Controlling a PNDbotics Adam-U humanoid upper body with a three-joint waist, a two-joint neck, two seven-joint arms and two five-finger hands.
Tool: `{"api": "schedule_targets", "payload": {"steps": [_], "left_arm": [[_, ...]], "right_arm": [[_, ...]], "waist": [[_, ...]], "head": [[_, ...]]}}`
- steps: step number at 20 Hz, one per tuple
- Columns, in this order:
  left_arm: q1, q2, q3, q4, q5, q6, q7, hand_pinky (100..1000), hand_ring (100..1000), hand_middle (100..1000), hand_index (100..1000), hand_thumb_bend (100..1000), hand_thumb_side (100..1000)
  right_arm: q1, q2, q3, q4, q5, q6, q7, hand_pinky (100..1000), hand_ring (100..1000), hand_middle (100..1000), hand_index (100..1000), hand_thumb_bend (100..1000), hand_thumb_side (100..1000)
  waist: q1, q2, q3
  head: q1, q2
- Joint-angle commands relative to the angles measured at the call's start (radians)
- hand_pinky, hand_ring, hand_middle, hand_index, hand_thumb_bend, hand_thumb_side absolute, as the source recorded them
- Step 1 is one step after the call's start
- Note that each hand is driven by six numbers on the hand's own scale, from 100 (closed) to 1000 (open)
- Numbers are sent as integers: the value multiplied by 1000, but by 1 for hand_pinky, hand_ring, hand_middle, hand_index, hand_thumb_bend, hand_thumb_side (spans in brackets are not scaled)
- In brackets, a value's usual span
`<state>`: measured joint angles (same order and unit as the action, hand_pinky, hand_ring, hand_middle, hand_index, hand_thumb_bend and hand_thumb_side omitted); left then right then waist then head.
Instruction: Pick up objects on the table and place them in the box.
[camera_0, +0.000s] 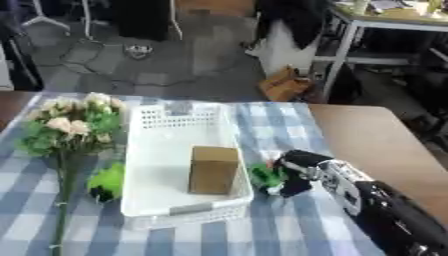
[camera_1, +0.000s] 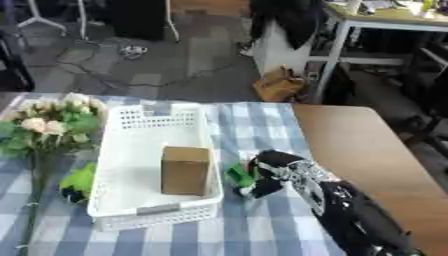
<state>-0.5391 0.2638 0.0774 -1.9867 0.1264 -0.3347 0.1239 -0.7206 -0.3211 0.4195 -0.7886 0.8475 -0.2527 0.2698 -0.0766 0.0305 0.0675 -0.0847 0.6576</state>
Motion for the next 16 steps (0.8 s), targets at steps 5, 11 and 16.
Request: {"api": "schedule_targets", "payload": {"steps": [5, 11, 16], "left_arm": [[-13, 9, 0, -13, 2, 3, -5, 680, 881, 764, 864, 100, 837], [-8, 12, -1, -13, 0, 6, -8, 679, 882, 763, 865, 100, 837], [-3, 17, -1, -13, -2, 8, -8, 679, 881, 763, 865, 100, 836]], "right_arm": [[-34, -28, -2, -18, -41, 3, -17, 508, 394, 100, 290, 100, 661], [-53, -47, 10, -50, -95, 7, -7, 499, 378, 100, 268, 100, 647], [-86, -79, 37, -117, -168, 19, 11, 490, 370, 100, 265, 100, 645]], "waist": [[1, -26, -4], [-1, -30, -8], [-4, -36, -13]], "head": [[-6, 8], [-4, 13], [3, 18]]}}
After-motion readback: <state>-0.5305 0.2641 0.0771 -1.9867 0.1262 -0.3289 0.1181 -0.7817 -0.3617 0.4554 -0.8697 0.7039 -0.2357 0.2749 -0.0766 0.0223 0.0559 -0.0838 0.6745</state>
